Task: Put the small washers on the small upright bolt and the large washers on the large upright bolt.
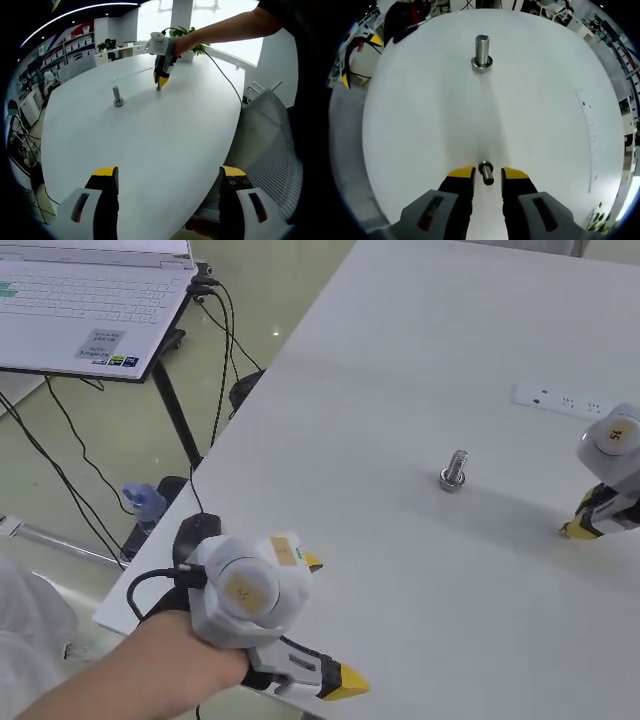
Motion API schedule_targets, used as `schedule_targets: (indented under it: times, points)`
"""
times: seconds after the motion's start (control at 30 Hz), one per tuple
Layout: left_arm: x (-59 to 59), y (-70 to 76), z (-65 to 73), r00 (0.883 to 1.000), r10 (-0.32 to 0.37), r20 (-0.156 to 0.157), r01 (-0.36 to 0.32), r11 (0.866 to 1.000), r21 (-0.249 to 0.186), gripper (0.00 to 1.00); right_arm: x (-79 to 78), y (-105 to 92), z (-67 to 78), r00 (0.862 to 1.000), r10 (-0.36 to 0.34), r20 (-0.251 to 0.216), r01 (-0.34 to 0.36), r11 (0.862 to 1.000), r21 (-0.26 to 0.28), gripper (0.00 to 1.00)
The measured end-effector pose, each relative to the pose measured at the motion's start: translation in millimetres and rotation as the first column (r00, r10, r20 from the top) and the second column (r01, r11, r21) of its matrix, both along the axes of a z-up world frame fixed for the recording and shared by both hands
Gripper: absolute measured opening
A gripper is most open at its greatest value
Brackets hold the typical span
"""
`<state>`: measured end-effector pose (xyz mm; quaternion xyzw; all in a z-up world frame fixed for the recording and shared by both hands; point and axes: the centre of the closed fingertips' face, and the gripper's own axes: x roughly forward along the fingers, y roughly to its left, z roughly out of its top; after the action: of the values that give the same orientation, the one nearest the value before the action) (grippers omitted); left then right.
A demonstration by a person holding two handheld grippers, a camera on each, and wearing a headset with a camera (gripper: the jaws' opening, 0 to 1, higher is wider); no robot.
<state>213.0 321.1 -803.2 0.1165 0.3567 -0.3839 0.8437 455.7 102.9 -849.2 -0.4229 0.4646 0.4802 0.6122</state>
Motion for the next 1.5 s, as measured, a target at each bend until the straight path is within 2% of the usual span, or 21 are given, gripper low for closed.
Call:
schedule_targets:
  times: [0.1, 0.23, 0.3, 0.37, 0.6, 0.7, 0.77, 0.87, 0.9, 1.07, 1.1, 1.13, 1.17, 1.2, 1.23, 1.27, 1.3, 1.33, 1.43, 1.47, 1.5]
  points:
    - [0.2, -0.6, 2.3, 1.0, 0.001, 0.005, -0.001, 1.0, 0.004, 0.83, 1.9, 0.5, 7.6, 1.0, -0.006, 0.024, 0.005, 1.0, 0.026, 0.25]
    - [0.7, -0.7, 4.1, 1.0, 0.0, 0.009, 0.0, 1.0, 0.01, 0.83, 5.5, 5.2, 28.6, 0.995, -0.05, 0.083, 0.039, 0.992, 0.122, 0.26]
    - [2.2, -0.6, 5.4, 1.0, 0.004, 0.011, -0.004, 1.0, 0.009, 0.82, 3.1, 5.5, 38.8, 0.994, -0.069, 0.086, 0.054, 0.985, 0.163, 0.28]
    - [3.3, -1.3, 8.1, 1.0, 0.006, 0.017, -0.006, 1.0, 0.008, 0.82, 3.3, 6.0, 49.6, 0.989, -0.099, 0.106, 0.075, 0.974, 0.215, 0.31]
    - [8.1, -4.7, 15.2, 0.999, 0.024, 0.03, -0.024, 1.0, -0.008, 0.83, -11.0, -3.3, 78.8, 0.978, -0.176, 0.112, 0.129, 0.931, 0.34, 0.36]
    - [8.1, -5.2, 16.8, 0.999, 0.029, 0.035, -0.029, 1.0, -0.005, 0.83, -18.4, -6.4, 96.2, 0.966, -0.231, 0.115, 0.162, 0.89, 0.427, 0.37]
    - [7.6, -6.1, 19.5, 0.999, 0.032, 0.038, -0.031, 0.999, -0.009, 0.83, -23.7, -9.4, 103.7, 0.961, -0.252, 0.117, 0.173, 0.872, 0.458, 0.38]
    - [9.2, -5.1, 23.1, 0.998, 0.054, 0.042, -0.053, 0.998, -0.021, 0.83, -38.2, -13.6, 114.5, 0.953, -0.285, 0.1, 0.193, 0.83, 0.524, 0.43]
    - [9.2, -5.0, 23.6, 0.997, 0.055, 0.047, -0.054, 0.998, -0.017, 0.83, -41.9, -15.9, 116.5, 0.951, -0.292, 0.098, 0.197, 0.822, 0.534, 0.44]
    - [9.2, -5.4, 27.8, 0.996, 0.069, 0.052, -0.067, 0.997, -0.029, 0.83, -64.7, -31.0, 115.2, 0.938, -0.337, 0.079, 0.232, 0.782, 0.579, 0.49]
    - [9.5, -5.5, 29.0, 0.996, 0.075, 0.053, -0.073, 0.997, -0.034, 0.83, -68.0, -33.5, 115.3, 0.931, -0.359, 0.062, 0.255, 0.764, 0.593, 0.5]
    - [9.6, -6.3, 31.6, 0.995, 0.082, 0.057, -0.08, 0.996, -0.045, 0.83, -75.2, -35.1, 115.2, 0.923, -0.384, 0.024, 0.289, 0.734, 0.615, 0.5]
    - [10.1, -7.3, 33.9, 0.994, 0.084, 0.066, -0.081, 0.995, -0.054, 0.83, -80.6, -35.6, 115.5, 0.924, -0.383, 0.008, 0.293, 0.722, 0.627, 0.51]
    - [10.2, -7.2, 34.7, 0.994, 0.093, 0.065, -0.089, 0.994, -0.059, 0.84, -85.3, -40.0, 115.4, 0.925, -0.38, 0.022, 0.281, 0.722, 0.632, 0.51]
    - [9.8, -6.9, 34.8, 0.993, 0.096, 0.064, -0.092, 0.994, -0.059, 0.84, -87.7, -42.2, 115.6, 0.922, -0.387, 0.026, 0.281, 0.713, 0.642, 0.53]
    - [9.5, -6.6, 35.2, 0.993, 0.098, 0.068, -0.094, 0.994, -0.057, 0.84, -91.7, -43.2, 115.9, 0.92, -0.391, 0.022, 0.282, 0.701, 0.655, 0.54]
    - [9.1, -6.8, 36.4, 0.992, 0.102, 0.071, -0.098, 0.993, -0.06, 0.84, -97.4, -42.0, 117.4, 0.922, -0.387, 0.004, 0.282, 0.678, 0.679, 0.57]
    - [8.9, -7.0, 37.1, 0.992, 0.106, 0.071, -0.101, 0.993, -0.064, 0.84, -101.3, -41.7, 118.8, 0.921, -0.389, -0.004, 0.283, 0.663, 0.693, 0.58]
    - [8.1, -6.9, 39.5, 0.99, 0.118, 0.074, -0.112, 0.991, -0.072, 0.84, -112.0, -45.0, 121.3, 0.918, -0.397, -0.005, 0.282, 0.644, 0.712, 0.62]
    - [8.0, -6.6, 40.7, 0.99, 0.12, 0.077, -0.115, 0.991, -0.074, 0.84, -114.7, -45.0, 122.9, 0.916, -0.401, -0.008, 0.283, 0.632, 0.721, 0.64]
    - [7.8, -6.7, 42.6, 0.989, 0.126, 0.077, -0.12, 0.989, -0.081, 0.84, -117.8, -45.1, 125.3, 0.911, -0.413, -0.009, 0.285, 0.613, 0.737, 0.66]
